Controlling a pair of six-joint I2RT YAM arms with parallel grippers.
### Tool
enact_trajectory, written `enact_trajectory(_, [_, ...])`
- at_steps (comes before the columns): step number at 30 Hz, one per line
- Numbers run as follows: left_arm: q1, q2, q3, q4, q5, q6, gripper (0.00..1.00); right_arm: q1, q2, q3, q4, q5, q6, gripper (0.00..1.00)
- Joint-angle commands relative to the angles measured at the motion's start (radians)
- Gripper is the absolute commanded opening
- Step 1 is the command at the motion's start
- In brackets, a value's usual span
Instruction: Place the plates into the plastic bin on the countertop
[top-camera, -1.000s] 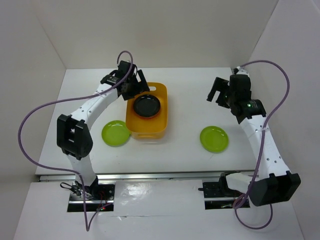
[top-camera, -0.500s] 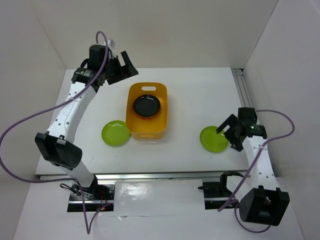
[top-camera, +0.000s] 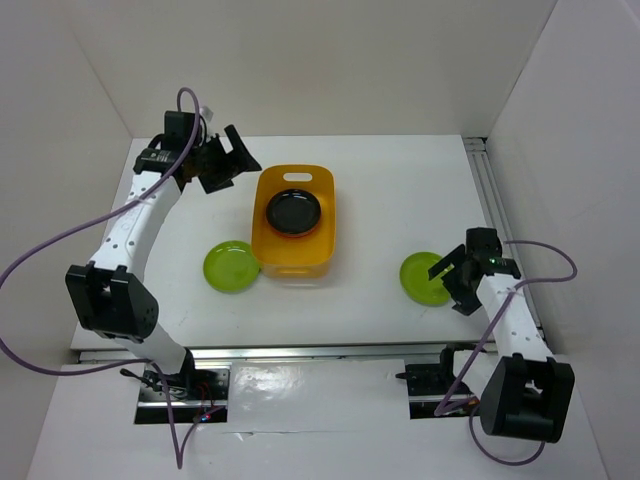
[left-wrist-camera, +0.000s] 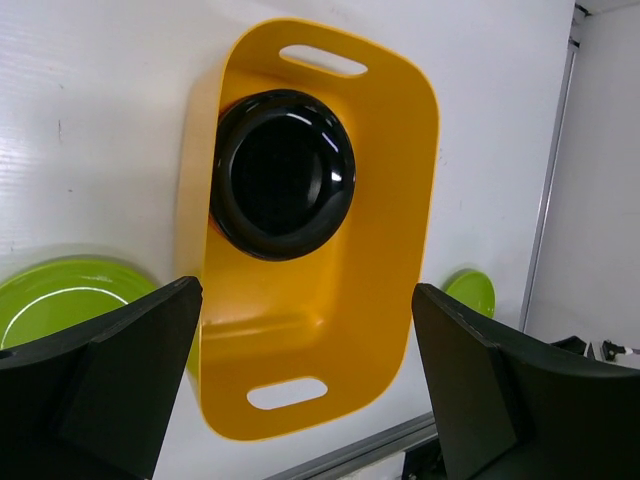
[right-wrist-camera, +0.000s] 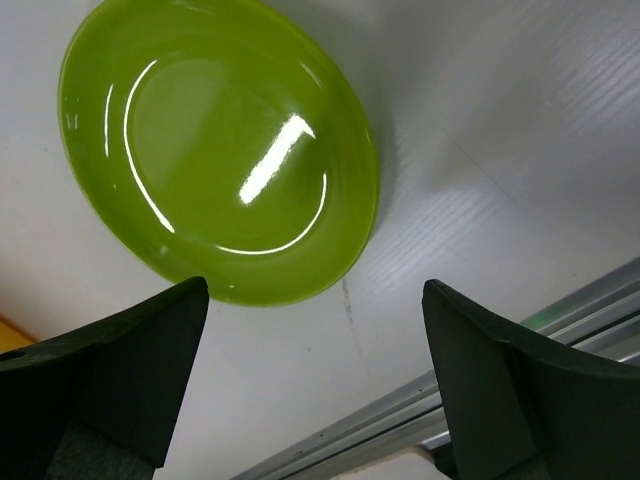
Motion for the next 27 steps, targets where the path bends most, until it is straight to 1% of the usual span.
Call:
enact_trajectory(1, [0.012,-0.048,-0.032,0.028,0.024,-0.01,1.0,-0.005,0.05,-0.007,0.097,0.048,0.031,0.93])
enact_trajectory(2, [0.021,-0.059,-0.032,0.028,0.024,-0.01,1.0,-0.005,0.062,-0.007,0.111,0.048,0.031,0.88])
enact_trajectory(6, [0.03,-0.079,-0.032,0.028,0.015,-0.01,1.0,-0.005,0.131,-0.016,0.155,0.07,0.031,0.81])
enact_trajectory(7, [0.03,-0.079,-0.023,0.028,0.002,-0.01,1.0,-0.005,0.142,-0.027,0.172,0.071,0.031,0.78])
enact_trajectory(8, [0.03,-0.079,-0.023,0.028,0.002,-0.01,1.0,-0.005,0.153,-0.027,0.172,0.071,0.031,0.76])
enact_trajectory(12, [0.041,-0.079,-0.023,0.019,0.002,-0.01,1.0,-0.005,0.223,-0.047,0.215,0.061,0.031,0.76])
enact_trajectory(13, [0.053,-0.079,-0.023,0.019,-0.007,-0.019,1.0,-0.005,0.233,-0.058,0.224,0.061,0.031,0.71])
enact_trajectory(14, [0.053,-0.079,-0.014,0.008,-0.007,-0.019,1.0,-0.005,0.233,-0.058,0.224,0.061,0.031,0.69])
enact_trajectory(15, [0.078,-0.079,-0.014,0.008,-0.007,-0.029,1.0,-0.005,0.245,-0.067,0.235,0.061,0.031,0.62])
enact_trajectory(16, [0.078,-0.079,-0.014,0.008,-0.007,-0.029,1.0,-0.005,0.254,-0.067,0.235,0.061,0.031,0.59])
enact_trajectory(19, [0.109,-0.079,-0.014,0.008,0.002,-0.038,1.0,-0.005,0.292,-0.067,0.244,0.074,0.031,0.59])
enact_trajectory(23, [0.144,-0.079,-0.014,-0.001,-0.007,-0.038,1.0,-0.005,0.359,-0.067,0.263,0.074,0.022,0.38])
enact_trajectory(24, [0.144,-0.079,-0.023,-0.001,-0.007,-0.047,1.0,-0.005,0.359,-0.067,0.263,0.074,0.022,0.28])
enact_trajectory(25, [0.156,-0.079,-0.023,-0.001,-0.021,-0.047,1.0,-0.005,0.368,-0.067,0.277,0.074,0.022,0.23])
enact_trajectory(27, [0.167,-0.079,-0.035,-0.012,-0.03,-0.047,1.0,-0.005,0.368,-0.067,0.289,0.074,0.022,0.06])
